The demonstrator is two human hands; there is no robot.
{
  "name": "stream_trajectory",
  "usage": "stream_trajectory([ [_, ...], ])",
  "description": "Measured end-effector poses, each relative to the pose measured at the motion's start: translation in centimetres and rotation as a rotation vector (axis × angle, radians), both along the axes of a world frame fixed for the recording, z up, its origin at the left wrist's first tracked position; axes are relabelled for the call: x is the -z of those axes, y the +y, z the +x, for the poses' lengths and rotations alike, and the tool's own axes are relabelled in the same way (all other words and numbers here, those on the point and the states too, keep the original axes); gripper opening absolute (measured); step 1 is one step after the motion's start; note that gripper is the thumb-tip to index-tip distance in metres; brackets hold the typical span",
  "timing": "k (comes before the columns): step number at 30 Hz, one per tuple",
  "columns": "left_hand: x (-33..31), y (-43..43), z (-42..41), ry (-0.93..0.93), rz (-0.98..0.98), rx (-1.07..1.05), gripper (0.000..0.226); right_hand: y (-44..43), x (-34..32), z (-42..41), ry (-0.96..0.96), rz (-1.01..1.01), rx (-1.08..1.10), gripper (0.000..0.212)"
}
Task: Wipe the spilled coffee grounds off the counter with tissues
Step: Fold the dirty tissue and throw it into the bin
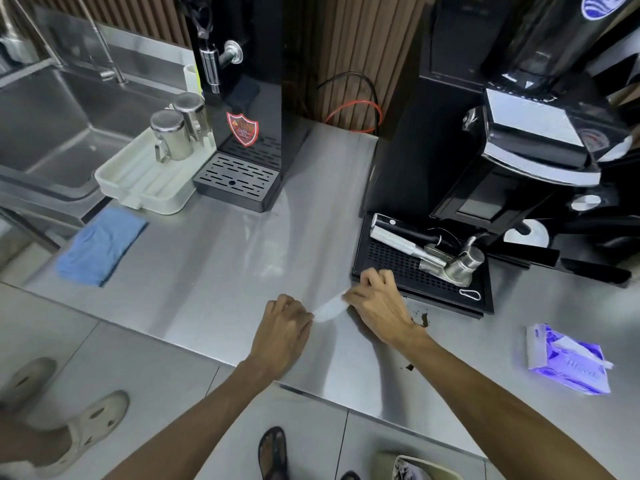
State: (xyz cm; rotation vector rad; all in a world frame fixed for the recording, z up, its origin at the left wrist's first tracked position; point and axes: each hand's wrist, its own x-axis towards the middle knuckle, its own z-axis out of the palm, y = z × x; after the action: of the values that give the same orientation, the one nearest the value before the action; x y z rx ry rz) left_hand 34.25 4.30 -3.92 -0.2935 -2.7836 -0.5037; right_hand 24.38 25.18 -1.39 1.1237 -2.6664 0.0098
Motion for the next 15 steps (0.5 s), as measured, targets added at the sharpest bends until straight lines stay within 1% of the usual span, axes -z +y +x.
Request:
stream_trajectory([
  [3,-1.0,-0.2,-0.7,0.029,0.022,-0.117,0.015,-0.8,-1.3,-0.3,0.033,-0.048,0.007,0.013],
  [5,-1.4,-0.2,-1.1,0.03,-0.003,-0.161,0.023,-1.6,-1.4,-0.8,0.024,0.002,0.022,0.014],
  [7,-1.3,-0.1,-1.3,0.011,-0.06,-0.166,0.024,-2.4,-1.3,-0.9,-0.008,0.091,0.046,0.011],
  [8,-1.2,0.1,-1.4,0.002,-0.101,-0.161,0.022,-2.6,-1.0,-1.0,-0.013,0.118,0.053,0.01],
  [11,-0.8,0.9,-1.5,-0.02,-0.183,-0.126,0.018,-1.4,-0.3,-0.3,-0.048,0.088,0.077,0.011],
  [14,-0.4,2.7,-1.3,-0.039,-0.219,0.004,0.012,1.1,0.0,0.2,-0.035,0.042,0.119,0.007],
  [15,-0.3,3.2,-1.2,-0.043,-0.224,0.045,0.013,1.8,-0.2,0.3,-0.037,0.012,0.136,0.01],
])
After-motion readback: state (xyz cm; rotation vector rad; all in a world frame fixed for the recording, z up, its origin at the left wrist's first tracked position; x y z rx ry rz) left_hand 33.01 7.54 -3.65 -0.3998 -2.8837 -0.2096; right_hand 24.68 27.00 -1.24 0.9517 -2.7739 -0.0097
